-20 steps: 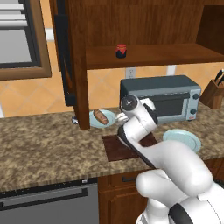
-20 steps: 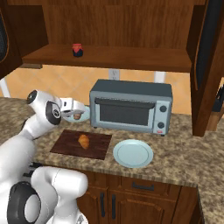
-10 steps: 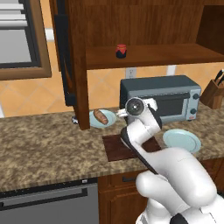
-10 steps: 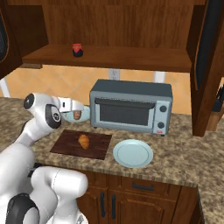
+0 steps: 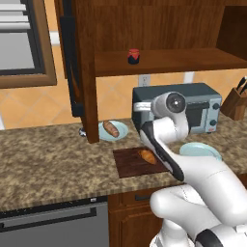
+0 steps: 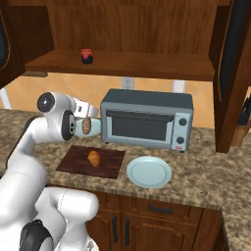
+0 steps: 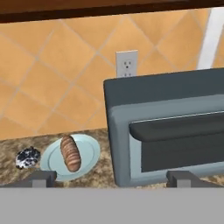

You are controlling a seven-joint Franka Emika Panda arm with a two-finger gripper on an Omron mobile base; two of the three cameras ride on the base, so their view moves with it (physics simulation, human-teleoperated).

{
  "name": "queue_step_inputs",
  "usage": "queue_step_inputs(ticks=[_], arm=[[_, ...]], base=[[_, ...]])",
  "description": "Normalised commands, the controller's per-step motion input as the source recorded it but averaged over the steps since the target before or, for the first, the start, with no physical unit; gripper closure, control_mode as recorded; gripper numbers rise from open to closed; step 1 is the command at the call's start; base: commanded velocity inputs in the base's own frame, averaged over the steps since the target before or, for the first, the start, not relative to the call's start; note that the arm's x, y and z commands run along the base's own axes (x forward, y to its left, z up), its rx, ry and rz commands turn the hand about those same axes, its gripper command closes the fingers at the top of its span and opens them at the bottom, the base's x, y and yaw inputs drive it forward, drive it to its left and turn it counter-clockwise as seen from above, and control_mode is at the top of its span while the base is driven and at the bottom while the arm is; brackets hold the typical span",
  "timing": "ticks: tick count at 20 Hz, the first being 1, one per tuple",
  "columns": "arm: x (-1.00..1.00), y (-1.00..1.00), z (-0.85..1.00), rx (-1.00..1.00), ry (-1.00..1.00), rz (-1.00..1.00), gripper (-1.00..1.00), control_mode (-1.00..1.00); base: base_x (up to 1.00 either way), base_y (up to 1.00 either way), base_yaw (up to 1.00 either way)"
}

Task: From the different types of pastries on the counter, select a croissant and place it on the cutting board. Then retrieve a jar of jam from the cabinet and place it alongside the croissant on the cutting board.

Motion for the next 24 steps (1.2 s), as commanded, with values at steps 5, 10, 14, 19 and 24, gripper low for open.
queue_step_inputs(ticks=[5,10,14,19,24], arm=[[0.00,0.00,0.39,0.14,-0.01,0.02,-1.00,-1.00],[-0.17,-0.01,0.08,0.00,-0.09,0.00,-1.00,-1.00],[-0.79,0.00,0.78,0.00,-0.47,0.00,-1.00,-1.00],[-0.65,0.00,0.76,0.00,-0.42,0.00,-1.00,-1.00],[-0.29,0.00,0.64,0.00,-0.28,0.02,-1.00,-1.00]], base=[[0.00,0.00,0.00],[0.00,0.00,0.00],[0.00,0.00,0.00],[0.00,0.00,0.00],[0.00,0.00,0.00]])
